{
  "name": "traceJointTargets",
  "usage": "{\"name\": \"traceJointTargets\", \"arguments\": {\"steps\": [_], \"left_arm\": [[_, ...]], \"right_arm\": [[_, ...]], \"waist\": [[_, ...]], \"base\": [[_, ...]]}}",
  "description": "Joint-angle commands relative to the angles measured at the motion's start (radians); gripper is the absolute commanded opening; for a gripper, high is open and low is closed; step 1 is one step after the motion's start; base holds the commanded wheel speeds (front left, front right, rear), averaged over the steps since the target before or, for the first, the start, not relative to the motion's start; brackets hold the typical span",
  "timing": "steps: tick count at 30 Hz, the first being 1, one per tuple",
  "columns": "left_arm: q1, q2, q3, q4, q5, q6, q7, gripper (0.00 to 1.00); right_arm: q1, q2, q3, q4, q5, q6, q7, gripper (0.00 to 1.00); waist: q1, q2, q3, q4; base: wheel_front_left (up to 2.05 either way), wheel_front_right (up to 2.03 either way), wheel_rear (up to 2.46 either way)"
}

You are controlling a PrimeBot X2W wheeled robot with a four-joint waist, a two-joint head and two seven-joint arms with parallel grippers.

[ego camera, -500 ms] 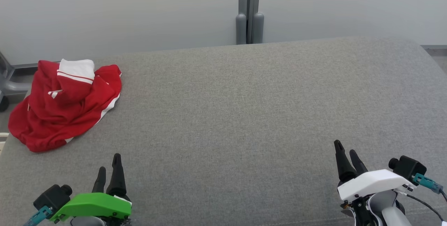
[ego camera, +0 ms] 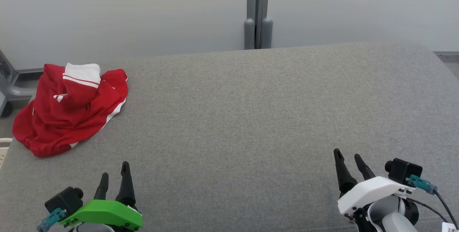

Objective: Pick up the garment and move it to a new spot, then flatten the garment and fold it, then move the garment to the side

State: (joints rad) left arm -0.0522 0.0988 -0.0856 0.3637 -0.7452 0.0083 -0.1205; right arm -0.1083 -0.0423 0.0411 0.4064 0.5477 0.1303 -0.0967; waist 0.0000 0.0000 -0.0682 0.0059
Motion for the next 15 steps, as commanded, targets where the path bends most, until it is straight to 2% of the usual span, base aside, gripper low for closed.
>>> {"name": "traceJointTargets", "arguments": {"steps": [1,5,15], "left_arm": [[0.001,0.013,-0.006,-0.004,0.030,0.006,-0.009,1.00],[-0.002,0.022,-0.017,0.002,0.072,0.019,-0.019,1.00],[-0.011,0.042,-0.061,0.003,0.166,0.012,-0.039,1.00]], "right_arm": [[-0.021,-0.006,0.004,-0.004,-0.032,0.000,-0.011,1.00],[-0.023,-0.006,0.009,0.002,-0.079,0.000,-0.022,1.00],[-0.026,-0.007,0.022,0.014,-0.157,0.000,-0.043,1.00]], "waist": [[0.0000,0.0000,-0.001,0.001],[0.0000,0.0000,-0.003,0.002],[0.0000,0.0000,-0.009,0.005]], "base": [[0.00,0.00,0.00],[0.00,0.00,0.00],[0.00,0.00,0.00]]}}
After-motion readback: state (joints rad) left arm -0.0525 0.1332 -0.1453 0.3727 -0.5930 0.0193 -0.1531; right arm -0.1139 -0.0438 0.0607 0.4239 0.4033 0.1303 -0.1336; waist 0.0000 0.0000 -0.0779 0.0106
